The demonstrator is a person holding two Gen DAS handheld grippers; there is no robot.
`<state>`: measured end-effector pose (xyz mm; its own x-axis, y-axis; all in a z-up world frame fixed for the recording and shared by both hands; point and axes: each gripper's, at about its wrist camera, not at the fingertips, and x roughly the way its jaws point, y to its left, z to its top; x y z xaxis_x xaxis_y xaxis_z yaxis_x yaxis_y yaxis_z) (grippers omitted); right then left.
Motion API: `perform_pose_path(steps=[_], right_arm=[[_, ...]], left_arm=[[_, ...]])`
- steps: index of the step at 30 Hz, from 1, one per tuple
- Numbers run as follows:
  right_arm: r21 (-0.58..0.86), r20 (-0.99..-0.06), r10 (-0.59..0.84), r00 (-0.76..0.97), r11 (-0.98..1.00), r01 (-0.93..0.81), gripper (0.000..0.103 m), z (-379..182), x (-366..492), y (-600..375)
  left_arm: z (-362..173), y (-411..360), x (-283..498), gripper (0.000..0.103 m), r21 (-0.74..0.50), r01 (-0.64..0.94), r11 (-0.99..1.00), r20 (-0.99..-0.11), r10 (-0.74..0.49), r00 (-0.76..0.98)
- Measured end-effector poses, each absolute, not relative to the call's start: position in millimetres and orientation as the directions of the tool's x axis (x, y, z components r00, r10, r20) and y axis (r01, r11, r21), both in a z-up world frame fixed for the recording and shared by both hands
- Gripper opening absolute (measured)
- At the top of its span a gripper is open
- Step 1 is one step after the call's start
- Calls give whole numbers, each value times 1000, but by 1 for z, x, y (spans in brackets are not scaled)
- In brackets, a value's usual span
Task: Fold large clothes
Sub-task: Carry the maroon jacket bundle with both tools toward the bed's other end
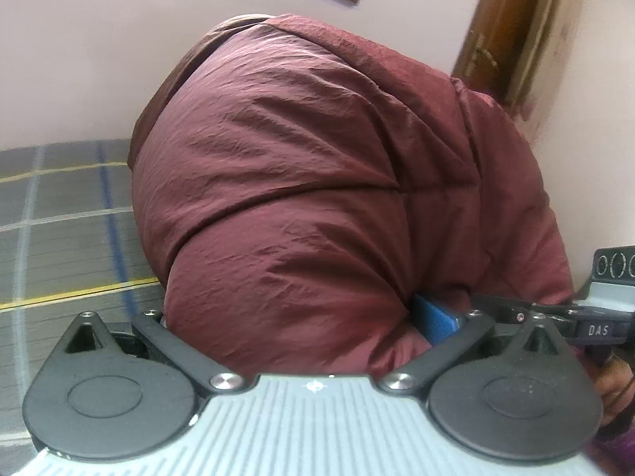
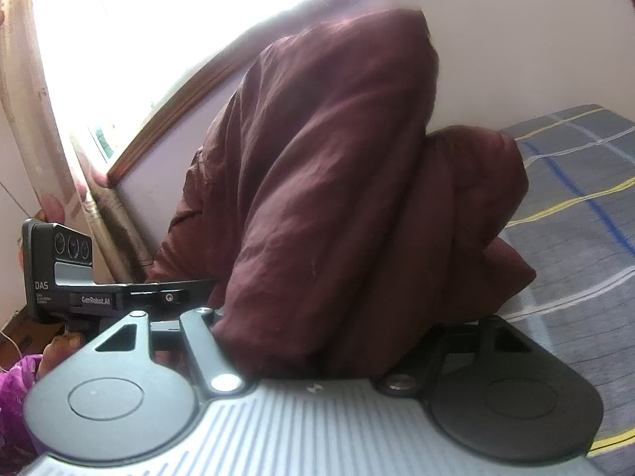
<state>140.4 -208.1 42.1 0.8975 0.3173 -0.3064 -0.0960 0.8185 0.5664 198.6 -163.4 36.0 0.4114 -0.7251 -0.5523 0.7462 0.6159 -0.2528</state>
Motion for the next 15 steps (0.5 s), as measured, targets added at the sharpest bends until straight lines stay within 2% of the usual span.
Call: perform_pose_path(steps=[8, 15], right_arm=[[590, -279, 396, 875, 789, -169, 69, 45, 159, -172], [585, -269, 463, 845, 775, -238, 69, 57, 171, -136]], left_arm=[[58, -118, 183, 103, -180, 692, 700, -558, -651, 514], [74, -72, 177, 103, -165, 634, 756, -551, -604, 576]])
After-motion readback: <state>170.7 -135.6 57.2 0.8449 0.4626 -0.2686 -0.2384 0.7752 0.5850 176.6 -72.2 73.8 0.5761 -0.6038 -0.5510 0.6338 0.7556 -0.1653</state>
